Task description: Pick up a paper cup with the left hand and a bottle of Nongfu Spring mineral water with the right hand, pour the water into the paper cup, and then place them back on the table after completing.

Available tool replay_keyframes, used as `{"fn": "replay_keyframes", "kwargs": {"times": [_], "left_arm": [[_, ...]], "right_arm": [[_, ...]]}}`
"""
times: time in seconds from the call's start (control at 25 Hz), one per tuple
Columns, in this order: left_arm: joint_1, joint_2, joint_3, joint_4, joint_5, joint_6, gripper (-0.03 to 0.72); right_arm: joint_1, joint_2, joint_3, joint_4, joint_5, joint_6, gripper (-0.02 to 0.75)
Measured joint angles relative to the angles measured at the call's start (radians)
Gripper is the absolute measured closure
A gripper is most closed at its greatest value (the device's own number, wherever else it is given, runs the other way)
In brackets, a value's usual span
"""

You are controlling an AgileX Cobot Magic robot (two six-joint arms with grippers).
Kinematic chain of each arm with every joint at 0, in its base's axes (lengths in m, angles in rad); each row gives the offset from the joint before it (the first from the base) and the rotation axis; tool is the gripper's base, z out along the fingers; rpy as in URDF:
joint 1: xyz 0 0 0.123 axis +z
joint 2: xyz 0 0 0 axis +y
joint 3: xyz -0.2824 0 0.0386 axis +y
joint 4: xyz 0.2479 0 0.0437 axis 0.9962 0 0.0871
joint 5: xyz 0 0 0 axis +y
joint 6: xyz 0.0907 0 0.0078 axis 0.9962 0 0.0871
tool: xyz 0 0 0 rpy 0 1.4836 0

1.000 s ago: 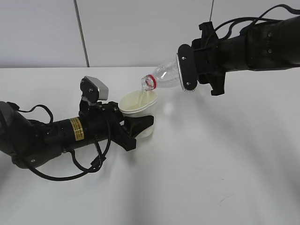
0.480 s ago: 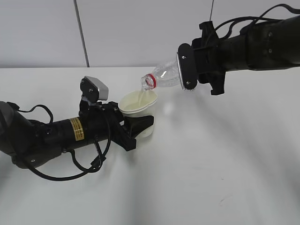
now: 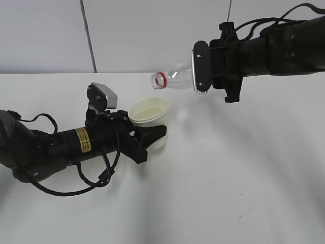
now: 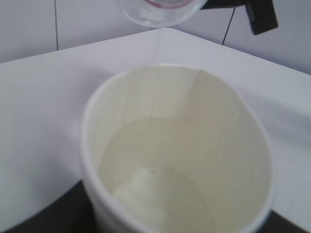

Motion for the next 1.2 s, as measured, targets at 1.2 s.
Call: {"fn": "replay_keyframes", "kwargs": {"times": [1.2], "left_arm": [[0.0, 0.0, 0.0, -0.078, 0.01, 0.0, 0.323]], "right_arm": [[0.0, 0.0, 0.0, 0.0, -0.024, 0.781, 0.328]]}}
